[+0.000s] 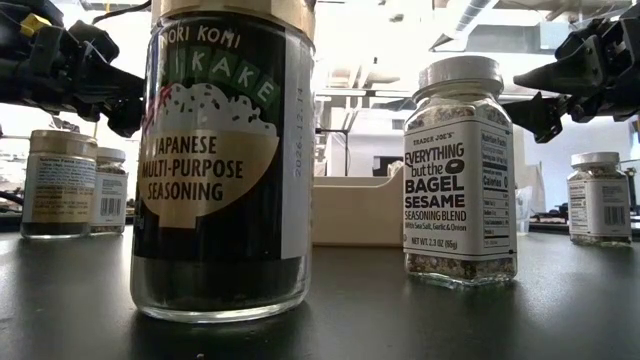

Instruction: Sort spices by type

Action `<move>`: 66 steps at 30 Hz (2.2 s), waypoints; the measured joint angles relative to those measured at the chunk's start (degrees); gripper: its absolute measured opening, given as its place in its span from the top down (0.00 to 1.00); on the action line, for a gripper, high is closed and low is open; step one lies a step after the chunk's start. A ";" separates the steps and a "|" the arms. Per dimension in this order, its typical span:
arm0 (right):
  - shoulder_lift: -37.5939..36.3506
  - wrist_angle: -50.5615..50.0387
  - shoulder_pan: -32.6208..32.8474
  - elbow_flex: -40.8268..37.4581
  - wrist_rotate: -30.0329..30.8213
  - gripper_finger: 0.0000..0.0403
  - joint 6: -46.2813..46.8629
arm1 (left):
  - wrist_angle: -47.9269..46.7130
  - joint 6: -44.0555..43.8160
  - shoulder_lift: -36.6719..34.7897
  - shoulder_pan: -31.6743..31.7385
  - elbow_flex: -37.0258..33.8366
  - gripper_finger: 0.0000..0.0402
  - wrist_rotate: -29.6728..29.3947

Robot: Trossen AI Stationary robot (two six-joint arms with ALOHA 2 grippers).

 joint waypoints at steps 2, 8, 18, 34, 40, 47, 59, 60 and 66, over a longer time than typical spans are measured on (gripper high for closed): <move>0.02 0.00 0.00 0.02 0.00 0.14 0.00 | 0.00 0.00 0.00 0.01 0.00 0.17 -0.02; 0.00 0.00 0.00 0.00 0.00 0.14 -1.61 | 0.00 0.00 0.00 0.00 0.00 0.17 -0.02; 0.00 0.34 0.00 0.00 0.09 0.14 -10.52 | 0.00 -0.01 0.00 0.00 0.00 0.17 -0.02; 0.06 -0.37 -2.29 2.38 3.61 0.14 -3.41 | 0.00 -0.02 0.00 0.00 0.00 0.17 -0.02; 1.49 -11.17 -2.32 11.30 12.08 0.15 0.82 | 0.00 -0.02 0.00 0.02 0.02 0.17 -0.02; 9.36 -30.09 -2.29 26.28 17.96 0.18 10.47 | 0.00 0.00 -0.02 0.02 0.02 0.17 -0.02; 27.81 -50.06 -2.32 45.71 20.04 0.18 21.40 | 0.00 0.00 0.00 0.02 0.00 0.17 -0.02; 29.12 -51.74 -2.32 46.82 20.04 0.18 22.35 | 0.00 0.00 -0.02 0.02 0.01 0.17 -0.02; 35.08 -62.53 -2.32 51.26 19.16 0.18 26.23 | 0.00 -0.02 0.00 0.00 0.02 0.17 -0.02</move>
